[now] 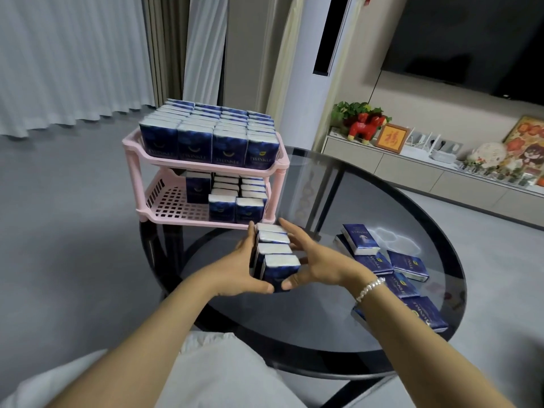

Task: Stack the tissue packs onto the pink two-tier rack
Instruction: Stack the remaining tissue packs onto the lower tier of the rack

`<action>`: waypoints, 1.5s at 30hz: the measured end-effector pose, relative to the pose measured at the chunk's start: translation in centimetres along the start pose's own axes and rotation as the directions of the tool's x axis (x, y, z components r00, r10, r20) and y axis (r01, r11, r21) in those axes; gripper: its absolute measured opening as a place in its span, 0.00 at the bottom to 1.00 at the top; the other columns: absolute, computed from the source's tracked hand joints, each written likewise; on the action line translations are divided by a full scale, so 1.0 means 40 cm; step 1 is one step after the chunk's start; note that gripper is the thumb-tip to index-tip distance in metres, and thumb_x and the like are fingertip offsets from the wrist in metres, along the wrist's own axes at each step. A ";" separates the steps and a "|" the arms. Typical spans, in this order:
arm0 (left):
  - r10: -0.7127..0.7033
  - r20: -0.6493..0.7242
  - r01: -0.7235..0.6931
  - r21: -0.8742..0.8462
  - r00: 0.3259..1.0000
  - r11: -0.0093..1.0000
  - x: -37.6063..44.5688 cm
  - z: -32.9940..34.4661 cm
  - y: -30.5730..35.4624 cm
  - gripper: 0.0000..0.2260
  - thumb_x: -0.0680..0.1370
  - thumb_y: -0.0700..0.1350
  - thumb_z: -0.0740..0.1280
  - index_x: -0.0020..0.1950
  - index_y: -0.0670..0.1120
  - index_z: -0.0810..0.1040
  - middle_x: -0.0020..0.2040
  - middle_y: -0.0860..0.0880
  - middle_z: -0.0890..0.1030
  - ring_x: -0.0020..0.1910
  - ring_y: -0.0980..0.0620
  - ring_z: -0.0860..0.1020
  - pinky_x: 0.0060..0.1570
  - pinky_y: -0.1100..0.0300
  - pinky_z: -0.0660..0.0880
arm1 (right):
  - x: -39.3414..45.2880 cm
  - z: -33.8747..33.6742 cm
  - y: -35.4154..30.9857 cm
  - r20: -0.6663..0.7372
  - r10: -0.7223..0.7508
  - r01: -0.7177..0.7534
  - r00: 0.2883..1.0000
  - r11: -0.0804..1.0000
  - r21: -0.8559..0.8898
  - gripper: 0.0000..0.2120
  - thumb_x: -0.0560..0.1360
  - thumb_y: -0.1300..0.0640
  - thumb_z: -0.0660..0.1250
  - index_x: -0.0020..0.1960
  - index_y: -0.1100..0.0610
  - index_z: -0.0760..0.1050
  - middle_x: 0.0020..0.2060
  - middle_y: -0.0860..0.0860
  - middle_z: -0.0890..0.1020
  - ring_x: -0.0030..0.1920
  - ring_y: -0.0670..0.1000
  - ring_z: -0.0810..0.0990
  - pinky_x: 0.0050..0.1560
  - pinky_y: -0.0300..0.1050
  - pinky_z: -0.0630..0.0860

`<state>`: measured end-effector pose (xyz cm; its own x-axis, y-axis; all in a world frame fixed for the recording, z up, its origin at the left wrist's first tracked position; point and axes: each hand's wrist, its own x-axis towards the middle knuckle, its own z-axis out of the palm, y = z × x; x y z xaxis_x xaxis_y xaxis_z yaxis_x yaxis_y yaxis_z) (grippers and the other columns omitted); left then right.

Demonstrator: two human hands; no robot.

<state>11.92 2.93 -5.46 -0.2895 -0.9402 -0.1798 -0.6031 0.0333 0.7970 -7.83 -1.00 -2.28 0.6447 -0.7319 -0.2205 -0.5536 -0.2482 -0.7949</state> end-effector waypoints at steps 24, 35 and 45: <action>0.016 -0.139 -0.035 -0.132 0.990 0.991 -0.044 -0.064 0.018 0.51 0.68 0.45 0.78 0.78 0.54 0.45 0.67 0.61 0.62 0.63 0.64 0.61 0.59 0.70 0.59 | 0.084 -0.036 -0.177 0.051 0.065 -0.034 0.997 0.885 -0.465 0.49 0.64 0.47 0.77 0.75 0.51 0.50 0.69 0.45 0.60 0.67 0.48 0.65 0.68 0.45 0.65; -0.030 -0.297 0.032 0.004 0.954 0.999 -0.098 -0.235 -0.071 0.53 0.62 0.48 0.80 0.78 0.55 0.49 0.74 0.53 0.63 0.70 0.53 0.65 0.70 0.57 0.63 | 0.230 0.048 -0.285 0.042 -0.120 0.126 0.992 0.898 -0.421 0.50 0.61 0.50 0.80 0.75 0.51 0.55 0.68 0.46 0.68 0.67 0.44 0.67 0.70 0.42 0.64; -0.059 -0.459 0.059 -0.016 0.886 0.998 -0.043 -0.301 -0.159 0.47 0.66 0.45 0.78 0.77 0.50 0.52 0.75 0.50 0.62 0.72 0.49 0.63 0.67 0.59 0.62 | 0.373 0.079 -0.318 -0.009 -0.243 0.216 0.970 0.876 -0.432 0.47 0.63 0.56 0.79 0.75 0.54 0.56 0.70 0.45 0.65 0.66 0.38 0.62 0.59 0.23 0.54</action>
<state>25.19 0.24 -3.26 0.1208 -0.9910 0.0582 -0.6074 -0.0274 0.7940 10.50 -6.76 2.75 0.7554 -0.6551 -0.0156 -0.5736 -0.6495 -0.4992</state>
